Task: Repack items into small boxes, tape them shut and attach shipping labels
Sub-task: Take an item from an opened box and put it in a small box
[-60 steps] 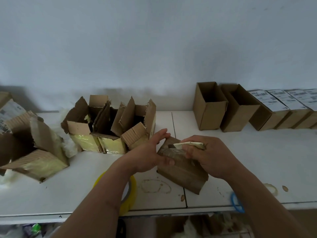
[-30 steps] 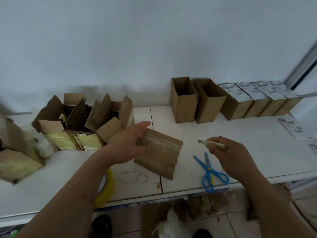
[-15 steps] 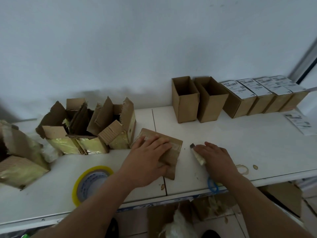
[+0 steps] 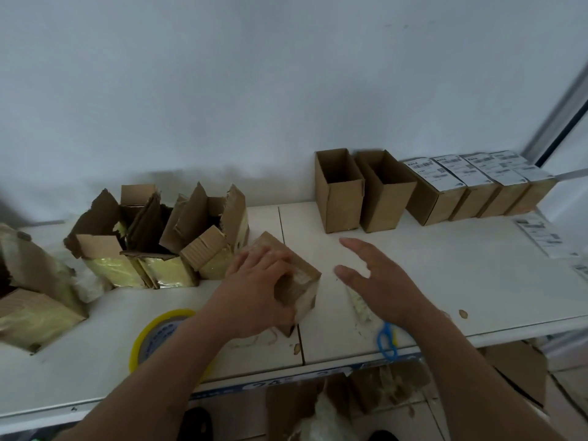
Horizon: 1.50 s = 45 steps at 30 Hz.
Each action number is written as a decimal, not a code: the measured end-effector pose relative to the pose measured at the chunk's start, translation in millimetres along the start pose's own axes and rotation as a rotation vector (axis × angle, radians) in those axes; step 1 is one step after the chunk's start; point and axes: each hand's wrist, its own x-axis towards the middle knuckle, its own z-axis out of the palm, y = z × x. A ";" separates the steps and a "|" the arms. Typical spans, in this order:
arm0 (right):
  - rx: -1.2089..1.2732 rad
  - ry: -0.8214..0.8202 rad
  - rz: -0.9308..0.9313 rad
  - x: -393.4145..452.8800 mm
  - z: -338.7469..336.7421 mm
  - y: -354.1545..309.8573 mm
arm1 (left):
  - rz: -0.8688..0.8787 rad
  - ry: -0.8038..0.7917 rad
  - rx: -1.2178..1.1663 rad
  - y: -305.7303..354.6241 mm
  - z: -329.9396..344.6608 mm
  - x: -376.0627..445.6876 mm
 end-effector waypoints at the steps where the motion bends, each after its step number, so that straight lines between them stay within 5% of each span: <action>1: 0.031 -0.030 -0.035 1.2 8.4 -11.2 | -0.033 -0.020 -0.012 -3.3 -1.8 -2.2; 7: 0.119 -0.203 -0.057 12.8 48.4 -41.7 | -0.152 -0.090 0.012 -9.2 -15.4 -15.1; 17: 0.172 -0.056 0.034 15.5 67.5 -50.5 | -0.156 0.017 -0.098 -20.6 -22.7 -18.4; 26: -0.129 -0.024 0.117 29.8 79.8 -79.1 | -0.304 0.045 -0.449 -28.5 -34.1 -29.8; 35: -0.351 -0.048 0.201 41.6 89.3 -97.9 | -0.453 0.273 -0.549 -31.1 -26.7 -25.2; 45: -0.063 -0.115 0.139 56.8 67.3 -81.9 | -0.504 0.205 -0.806 -38.5 -29.8 -24.9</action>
